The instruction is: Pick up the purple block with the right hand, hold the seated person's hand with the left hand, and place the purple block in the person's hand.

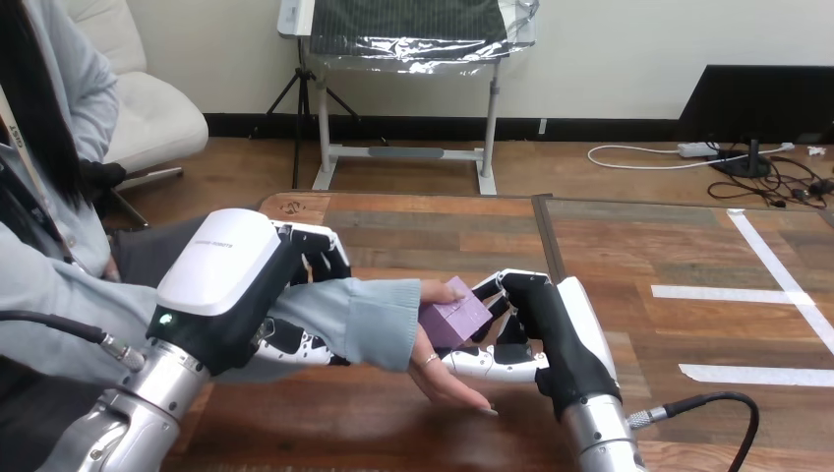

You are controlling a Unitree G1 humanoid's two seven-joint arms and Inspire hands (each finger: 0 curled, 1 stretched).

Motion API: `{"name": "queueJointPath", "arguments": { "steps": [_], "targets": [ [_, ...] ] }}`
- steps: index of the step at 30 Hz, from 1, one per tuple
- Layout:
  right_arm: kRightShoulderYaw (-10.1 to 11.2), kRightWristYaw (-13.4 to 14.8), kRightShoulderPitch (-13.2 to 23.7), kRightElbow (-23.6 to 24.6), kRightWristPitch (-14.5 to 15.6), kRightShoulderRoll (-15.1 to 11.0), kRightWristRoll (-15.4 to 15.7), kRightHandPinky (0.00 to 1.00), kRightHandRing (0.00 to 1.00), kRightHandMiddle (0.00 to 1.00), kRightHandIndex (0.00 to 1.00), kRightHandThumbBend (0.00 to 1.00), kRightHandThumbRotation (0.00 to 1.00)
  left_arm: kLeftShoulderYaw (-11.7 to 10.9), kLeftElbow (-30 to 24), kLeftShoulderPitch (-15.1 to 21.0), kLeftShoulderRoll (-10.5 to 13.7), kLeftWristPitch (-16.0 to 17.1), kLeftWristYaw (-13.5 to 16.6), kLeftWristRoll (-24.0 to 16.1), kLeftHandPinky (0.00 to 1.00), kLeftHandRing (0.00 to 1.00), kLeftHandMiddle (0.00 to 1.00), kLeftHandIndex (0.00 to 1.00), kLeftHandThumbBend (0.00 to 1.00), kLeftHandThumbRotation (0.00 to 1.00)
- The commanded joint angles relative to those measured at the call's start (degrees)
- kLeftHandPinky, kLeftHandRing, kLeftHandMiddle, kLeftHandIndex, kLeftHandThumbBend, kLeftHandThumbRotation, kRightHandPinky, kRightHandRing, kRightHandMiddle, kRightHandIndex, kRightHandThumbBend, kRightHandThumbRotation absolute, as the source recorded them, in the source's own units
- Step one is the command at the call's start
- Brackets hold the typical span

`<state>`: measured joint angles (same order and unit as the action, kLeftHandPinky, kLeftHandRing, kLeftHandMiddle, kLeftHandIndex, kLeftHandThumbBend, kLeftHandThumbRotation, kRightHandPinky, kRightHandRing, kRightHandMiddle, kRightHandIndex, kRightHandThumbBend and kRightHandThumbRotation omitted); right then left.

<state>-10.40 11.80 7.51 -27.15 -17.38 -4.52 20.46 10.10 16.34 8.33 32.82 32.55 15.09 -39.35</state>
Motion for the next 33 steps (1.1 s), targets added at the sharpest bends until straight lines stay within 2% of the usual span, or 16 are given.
{"name": "queueJointPath", "arguments": {
  "steps": [1,6,10,18,26,29,33],
  "targets": [
    [0.2,-0.1,4.0,2.6,-0.3,-0.1,0.1,0.13,0.16,0.23,0.28,0.45,0.16,-2.1,-4.8,2.6,-1.0,1.9,2.0,1.7,0.37,0.39,0.44,0.47,0.94,0.12],
    [0.4,-0.9,4.0,3.0,0.5,-0.6,0.0,0.16,0.20,0.25,0.30,0.47,0.18,-2.2,-4.8,1.9,-0.7,2.4,2.1,2.0,0.37,0.40,0.46,0.49,0.94,0.15],
    [0.4,-1.3,4.1,3.1,1.1,-0.8,0.1,0.21,0.24,0.30,0.34,0.50,0.23,-2.3,-4.8,1.5,-0.6,2.8,2.2,2.1,0.37,0.40,0.46,0.50,0.93,0.16],
    [0.6,-2.6,4.3,3.4,1.8,-1.4,0.1,0.31,0.37,0.43,0.48,0.62,0.30,-2.7,-4.9,0.5,-0.3,3.6,2.2,2.2,0.39,0.42,0.48,0.53,0.92,0.19],
    [-0.1,-3.3,4.7,4.4,4.5,-2.9,2.8,0.47,0.54,0.58,0.67,0.77,0.39,-3.3,-5.2,-0.9,0.0,4.4,1.6,2.5,0.42,0.45,0.52,0.56,0.92,0.22],
    [0.0,-3.7,4.9,4.3,4.2,-3.2,2.8,0.54,0.62,0.65,0.73,0.83,0.44,-3.5,-5.1,-1.2,0.1,5.0,1.3,3.0,0.44,0.47,0.54,0.58,0.91,0.24],
    [0.0,-4.6,5.2,4.0,3.5,-3.9,2.6,0.57,0.65,0.70,0.77,0.87,0.48,-3.8,-4.6,-1.7,0.0,6.3,0.9,4.5,0.45,0.49,0.56,0.60,0.92,0.25]
  ]
}}
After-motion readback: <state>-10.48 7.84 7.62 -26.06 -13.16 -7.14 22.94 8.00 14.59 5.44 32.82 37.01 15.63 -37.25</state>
